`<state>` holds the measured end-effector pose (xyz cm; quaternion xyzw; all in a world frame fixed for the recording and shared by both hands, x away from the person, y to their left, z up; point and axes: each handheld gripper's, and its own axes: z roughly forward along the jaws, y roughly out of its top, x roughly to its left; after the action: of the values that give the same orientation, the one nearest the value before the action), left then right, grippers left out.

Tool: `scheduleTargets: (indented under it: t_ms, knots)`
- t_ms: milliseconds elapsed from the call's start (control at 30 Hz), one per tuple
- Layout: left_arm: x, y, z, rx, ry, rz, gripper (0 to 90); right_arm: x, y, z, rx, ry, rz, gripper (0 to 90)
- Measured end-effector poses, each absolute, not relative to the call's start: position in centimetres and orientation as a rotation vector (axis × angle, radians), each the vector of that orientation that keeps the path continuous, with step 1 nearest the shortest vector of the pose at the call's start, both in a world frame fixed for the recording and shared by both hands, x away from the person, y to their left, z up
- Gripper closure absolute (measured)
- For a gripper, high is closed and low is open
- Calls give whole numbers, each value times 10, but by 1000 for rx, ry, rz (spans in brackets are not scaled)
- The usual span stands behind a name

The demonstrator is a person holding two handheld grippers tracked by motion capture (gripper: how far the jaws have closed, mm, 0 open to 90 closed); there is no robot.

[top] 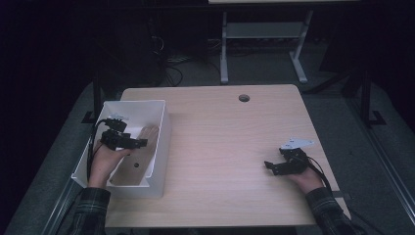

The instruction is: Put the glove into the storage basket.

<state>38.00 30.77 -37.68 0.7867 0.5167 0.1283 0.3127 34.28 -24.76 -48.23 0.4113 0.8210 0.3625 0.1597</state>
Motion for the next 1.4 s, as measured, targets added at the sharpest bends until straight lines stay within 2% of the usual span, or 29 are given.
scheduleTargets:
  t_ms: [333,800,1133,1400]
  knots:
    - [380,288,-335,2040,1267,339,143,343,-248,-482,1177,2346,1035,153]
    - [377,235,-305,2044,1110,303,134,342,-247,-482,1182,2347,1036,150]
    - [370,187,-300,2049,1013,270,134,342,-247,-482,1182,2348,1036,149]
    - [365,149,-315,2066,964,227,135,342,-247,-482,1177,2351,1037,149]
